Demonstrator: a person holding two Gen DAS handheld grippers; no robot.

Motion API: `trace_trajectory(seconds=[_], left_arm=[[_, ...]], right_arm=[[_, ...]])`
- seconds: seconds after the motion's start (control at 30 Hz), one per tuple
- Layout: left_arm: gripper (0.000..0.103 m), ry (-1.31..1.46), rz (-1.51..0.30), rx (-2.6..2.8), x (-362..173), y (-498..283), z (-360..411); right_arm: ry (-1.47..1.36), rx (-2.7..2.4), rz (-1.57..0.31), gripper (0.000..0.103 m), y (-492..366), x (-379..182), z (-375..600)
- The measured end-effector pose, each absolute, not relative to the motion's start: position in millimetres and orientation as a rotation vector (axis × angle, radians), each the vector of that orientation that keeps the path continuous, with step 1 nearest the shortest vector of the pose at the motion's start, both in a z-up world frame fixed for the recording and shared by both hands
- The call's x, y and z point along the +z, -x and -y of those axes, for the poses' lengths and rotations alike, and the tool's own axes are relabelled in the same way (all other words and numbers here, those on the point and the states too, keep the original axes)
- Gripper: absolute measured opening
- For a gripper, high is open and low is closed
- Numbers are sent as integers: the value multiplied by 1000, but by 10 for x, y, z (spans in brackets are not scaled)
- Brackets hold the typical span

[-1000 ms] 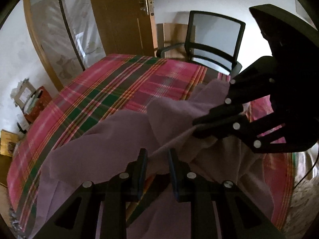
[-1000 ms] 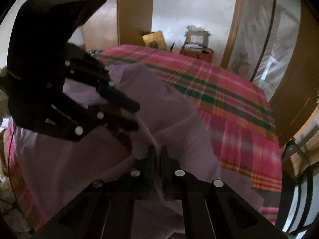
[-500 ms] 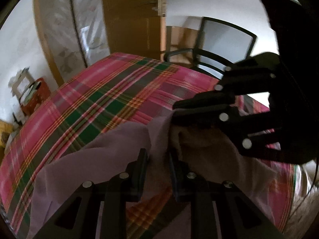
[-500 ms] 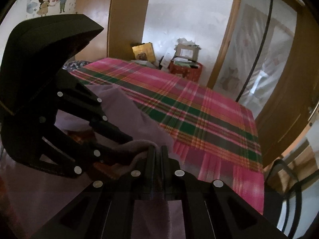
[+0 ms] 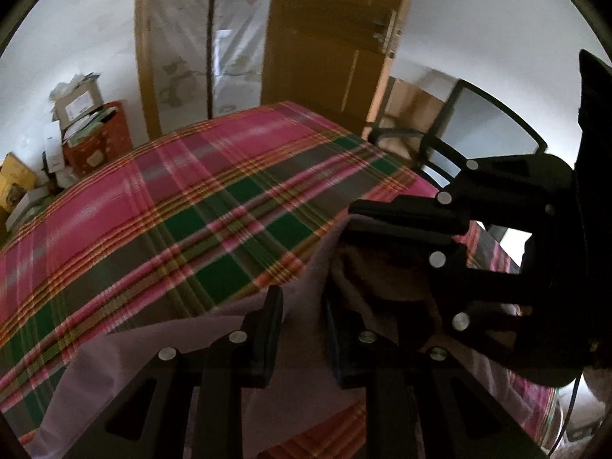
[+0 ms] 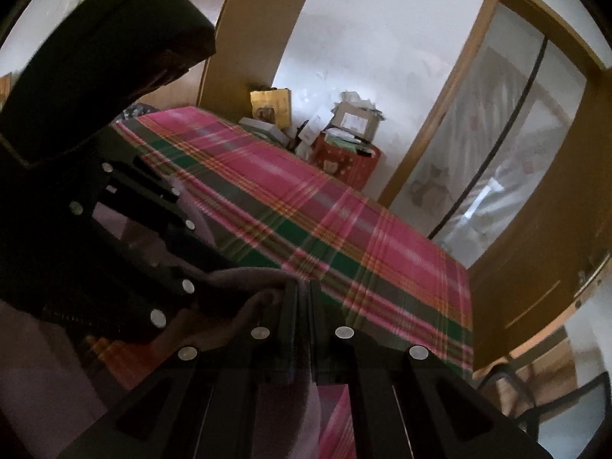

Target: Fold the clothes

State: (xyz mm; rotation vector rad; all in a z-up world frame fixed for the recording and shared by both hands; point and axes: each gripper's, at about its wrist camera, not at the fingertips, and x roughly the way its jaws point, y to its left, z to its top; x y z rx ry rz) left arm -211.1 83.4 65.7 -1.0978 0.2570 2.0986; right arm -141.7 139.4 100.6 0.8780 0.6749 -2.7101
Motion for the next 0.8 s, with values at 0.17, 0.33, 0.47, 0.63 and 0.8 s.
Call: trace_trajectory(seconds=[0.17,0.33,0.47,0.63,0.8], left_arm=[[22,1132,-188,2148,648,2350,-763],[20,1165,-137,2175,573,2525,-686],[20,1212,-154,2158,445,2558,-683],[20,1252,-140,2150,345,2594,-650],[20,1280,-153,2150,293,2553,-612]], right_arm=[[-790,-2729,-788,5,1585,990,-1262],[-737,-2703,-897,5,1717,895,-1123],[-790,-2685,-888,5,1795,754,-1105],[-863,-2664,-849,9,1866,644,-1144],[-965,-2626,-783,17,1913,575,-1211]])
